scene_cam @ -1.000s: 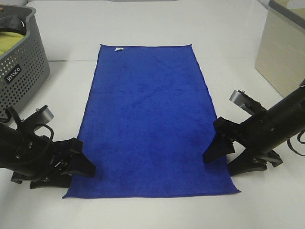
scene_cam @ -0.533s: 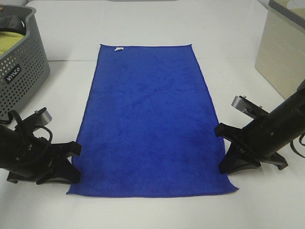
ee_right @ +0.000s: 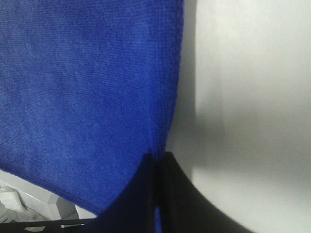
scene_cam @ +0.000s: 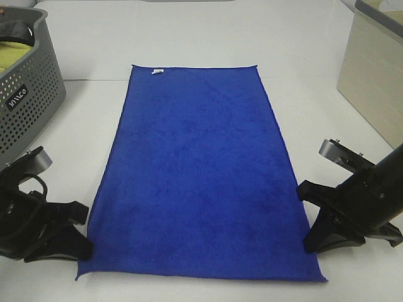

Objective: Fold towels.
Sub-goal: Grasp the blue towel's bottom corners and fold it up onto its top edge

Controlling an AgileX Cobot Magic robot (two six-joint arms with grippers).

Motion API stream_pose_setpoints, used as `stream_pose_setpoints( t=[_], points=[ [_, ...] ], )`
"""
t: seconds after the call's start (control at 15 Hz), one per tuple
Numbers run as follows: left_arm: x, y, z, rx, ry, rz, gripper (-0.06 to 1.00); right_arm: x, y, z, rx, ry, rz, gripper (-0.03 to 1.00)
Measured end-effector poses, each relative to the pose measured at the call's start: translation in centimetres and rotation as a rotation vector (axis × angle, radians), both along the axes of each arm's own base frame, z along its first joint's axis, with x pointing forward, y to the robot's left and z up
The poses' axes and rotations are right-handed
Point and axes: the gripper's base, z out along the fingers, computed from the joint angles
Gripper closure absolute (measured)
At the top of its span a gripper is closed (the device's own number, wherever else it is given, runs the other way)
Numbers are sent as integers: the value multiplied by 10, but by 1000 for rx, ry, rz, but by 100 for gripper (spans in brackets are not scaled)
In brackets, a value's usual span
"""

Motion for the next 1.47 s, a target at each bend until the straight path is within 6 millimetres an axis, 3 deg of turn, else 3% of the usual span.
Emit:
stream_pose_setpoints(
  t=[0.27, 0.4, 0.53, 0.73, 1.13, 1.33, 1.47],
  points=[
    [-41, 6, 6, -25, 26, -16, 94, -38, -3, 1, -4, 52, 0, 97],
    [-55, 8, 10, -38, 22, -11, 94, -45, -4, 6, -2, 35, 2, 97],
    [-55, 8, 17, -51, -16, -2, 94, -43, -3, 15, 6, -10, -4, 97],
    [-35, 4, 34, -71, -102, 26, 94, -13, 1, 39, 28, -133, -1, 97],
    [40, 4, 94, 0, -456, 132, 94, 80, 6, 105, 10, -394, 2, 97],
    [73, 5, 119, 63, -604, 156, 94, 136, 10, 114, -5, -432, 23, 97],
    [105, 2, 120, 109, -648, 148, 94, 174, 14, 112, 4, -460, 34, 97]
  ],
)
